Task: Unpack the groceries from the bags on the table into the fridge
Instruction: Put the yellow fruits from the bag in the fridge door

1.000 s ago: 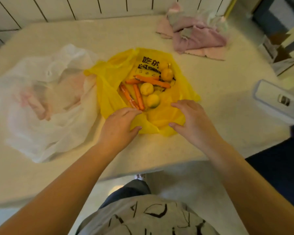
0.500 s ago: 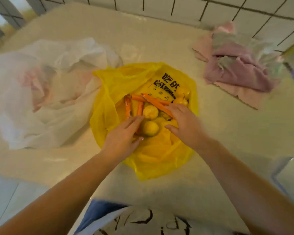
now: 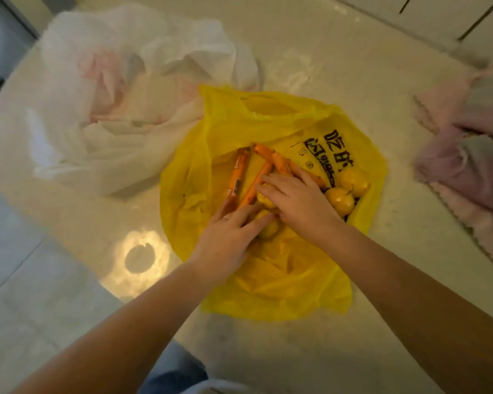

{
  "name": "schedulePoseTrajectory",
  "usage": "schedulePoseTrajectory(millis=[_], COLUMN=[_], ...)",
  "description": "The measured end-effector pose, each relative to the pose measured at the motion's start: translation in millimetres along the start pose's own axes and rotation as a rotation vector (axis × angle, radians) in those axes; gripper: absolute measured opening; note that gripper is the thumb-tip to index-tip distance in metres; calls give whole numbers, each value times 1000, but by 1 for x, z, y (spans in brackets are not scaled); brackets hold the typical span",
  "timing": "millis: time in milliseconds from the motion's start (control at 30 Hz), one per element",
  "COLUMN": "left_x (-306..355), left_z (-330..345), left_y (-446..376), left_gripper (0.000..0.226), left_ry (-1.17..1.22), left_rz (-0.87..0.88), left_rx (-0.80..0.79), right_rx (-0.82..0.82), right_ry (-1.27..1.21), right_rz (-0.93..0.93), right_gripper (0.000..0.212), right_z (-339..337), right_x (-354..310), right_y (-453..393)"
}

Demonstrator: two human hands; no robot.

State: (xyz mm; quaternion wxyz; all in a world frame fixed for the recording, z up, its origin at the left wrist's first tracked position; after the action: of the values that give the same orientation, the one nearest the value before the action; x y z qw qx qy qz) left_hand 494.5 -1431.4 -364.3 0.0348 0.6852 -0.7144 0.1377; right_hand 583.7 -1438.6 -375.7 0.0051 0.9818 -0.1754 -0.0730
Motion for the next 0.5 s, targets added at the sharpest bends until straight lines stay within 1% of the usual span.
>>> schedulePoseTrajectory(millis=[67,167,300,400,500], left_x=[-1,-2,-2,-4,-15], left_z=[5,9,9,-2,-19], left_y=[-3,-6,-9,-8,-2], left_gripper=[69,64,61,62,56], left_ry=[43,89,117,129,208], left_rz=[-11,-35,-28,-54,-129], left_rx=[-15,-32,-20,29,110], right_rx=[-14,-10,11,65,100], right_ry=[9,57,57,-28,-154], right_rz=[28,56,87,109,177], right_gripper=[50,63,73,74,71], right_z=[4,5,-3,-18,-36], right_x=[5,11,17,20,19], right_y=[-2,-2,0,5,8])
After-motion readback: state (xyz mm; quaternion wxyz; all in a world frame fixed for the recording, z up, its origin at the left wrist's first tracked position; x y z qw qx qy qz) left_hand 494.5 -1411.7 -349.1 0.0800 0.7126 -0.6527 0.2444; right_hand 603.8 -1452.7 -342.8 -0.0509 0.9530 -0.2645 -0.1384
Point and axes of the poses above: each hand's wrist, its own y-axis away from the middle knuckle, its own z-axis out of the palm, x = y × z, the point moved 10 cm from there along -y, towards the middle knuckle, and after that the axes turned 15 degrees about z, right-handed, at the moved point
